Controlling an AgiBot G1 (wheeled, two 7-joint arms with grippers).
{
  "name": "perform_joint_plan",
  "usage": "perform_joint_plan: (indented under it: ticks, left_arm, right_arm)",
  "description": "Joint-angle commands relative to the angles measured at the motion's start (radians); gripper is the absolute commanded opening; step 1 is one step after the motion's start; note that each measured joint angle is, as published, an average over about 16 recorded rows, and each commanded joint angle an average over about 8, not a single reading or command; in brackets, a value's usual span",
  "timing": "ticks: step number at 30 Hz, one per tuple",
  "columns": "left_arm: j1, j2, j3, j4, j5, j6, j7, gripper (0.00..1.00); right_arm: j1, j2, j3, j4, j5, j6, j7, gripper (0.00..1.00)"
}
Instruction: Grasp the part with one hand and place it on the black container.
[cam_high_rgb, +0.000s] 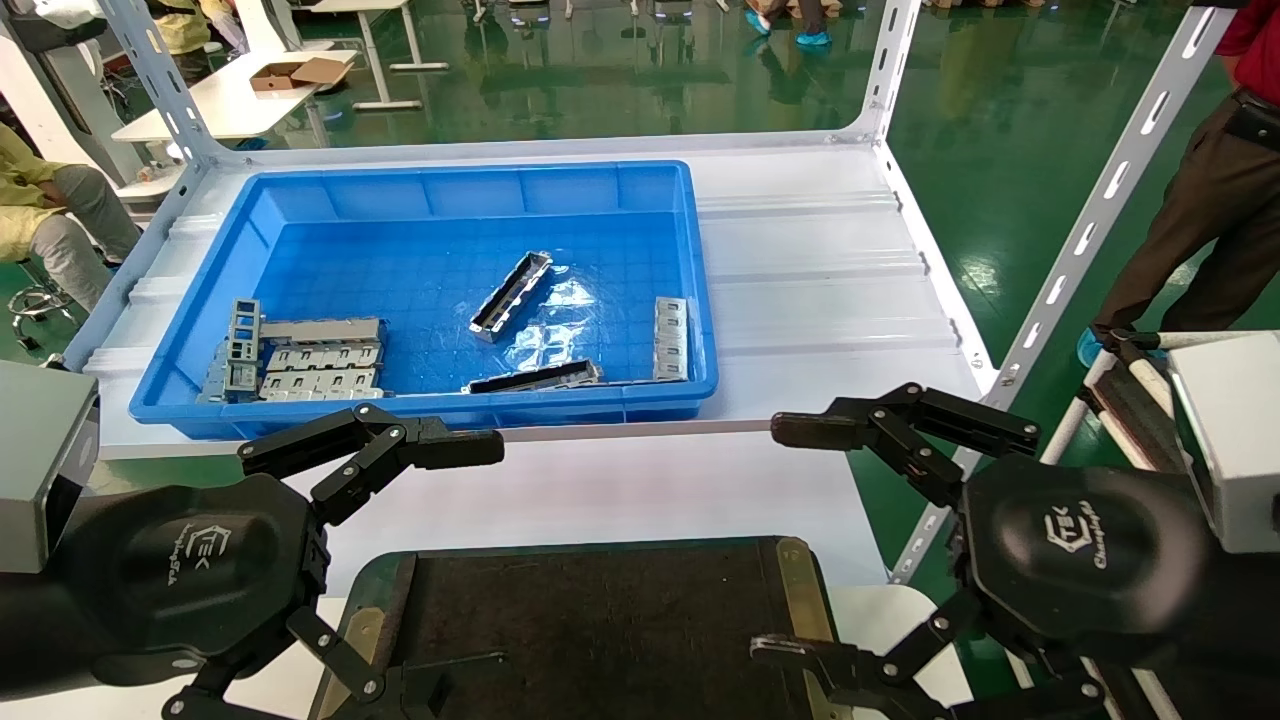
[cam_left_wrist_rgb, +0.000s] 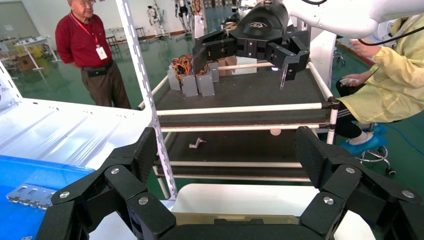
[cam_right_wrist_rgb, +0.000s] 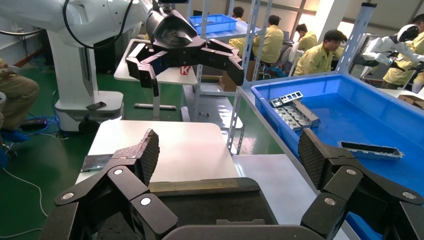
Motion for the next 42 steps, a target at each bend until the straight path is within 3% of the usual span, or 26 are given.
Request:
perform_joint_plan:
  ticks: [1, 42]
  left_arm:
    - [0.000, 0.000, 0.000, 0.000, 0.000, 0.000, 0.000, 1.00]
    - [0.001, -0.001, -0.001, -0.001, 0.001, 0.002, -0.001, 1.00]
  right_arm:
    - [0.000, 0.000, 0.000, 0.000, 0.000, 0.000, 0.000, 1.00]
    - [-0.018, -0.026, 0.070, 0.010, -0.048, -0.027, 0.037, 1.00]
